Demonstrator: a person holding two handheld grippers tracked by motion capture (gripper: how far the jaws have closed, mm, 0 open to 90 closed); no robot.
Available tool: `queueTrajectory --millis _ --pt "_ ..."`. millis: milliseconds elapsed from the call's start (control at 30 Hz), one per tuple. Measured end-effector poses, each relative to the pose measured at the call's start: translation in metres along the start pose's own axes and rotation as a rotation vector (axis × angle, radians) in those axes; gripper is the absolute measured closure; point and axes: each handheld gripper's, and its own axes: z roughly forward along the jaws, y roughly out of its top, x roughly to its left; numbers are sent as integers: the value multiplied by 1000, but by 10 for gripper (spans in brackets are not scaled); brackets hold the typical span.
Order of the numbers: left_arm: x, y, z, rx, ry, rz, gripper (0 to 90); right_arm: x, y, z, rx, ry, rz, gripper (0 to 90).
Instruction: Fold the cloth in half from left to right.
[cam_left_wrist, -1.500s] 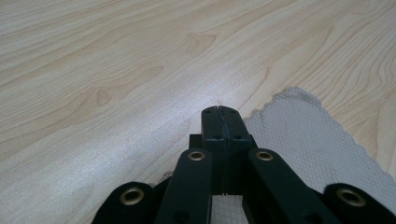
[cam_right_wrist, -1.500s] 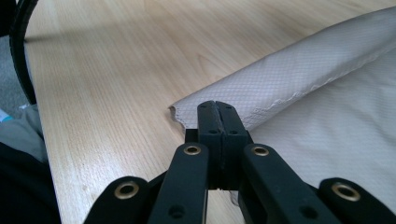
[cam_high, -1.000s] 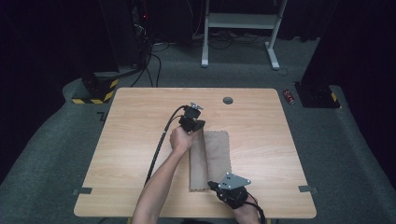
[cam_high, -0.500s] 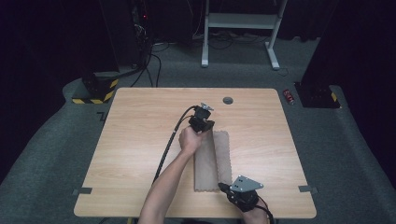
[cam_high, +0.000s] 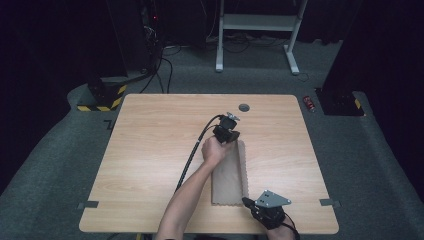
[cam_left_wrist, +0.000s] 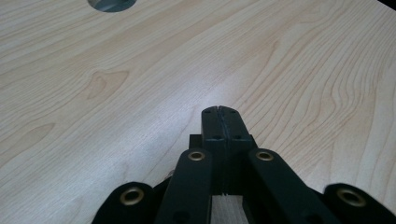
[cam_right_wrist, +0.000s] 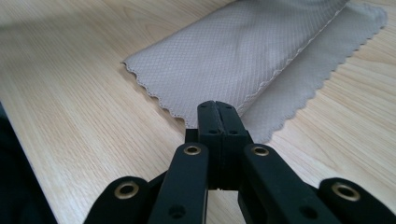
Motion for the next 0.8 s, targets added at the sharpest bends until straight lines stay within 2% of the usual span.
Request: queueTrajectory --millis 233,667,800 --pt "-9 6 8 3 -6 22 900 -2 -4 -2 8 -18 -1 900" --pt "-8 3 19 28 14 22 900 -9 -8 -4 15 -29 28 900" --pt "-8 2 22 34 9 22 896 -10 -8 -3 22 -24 35 898"
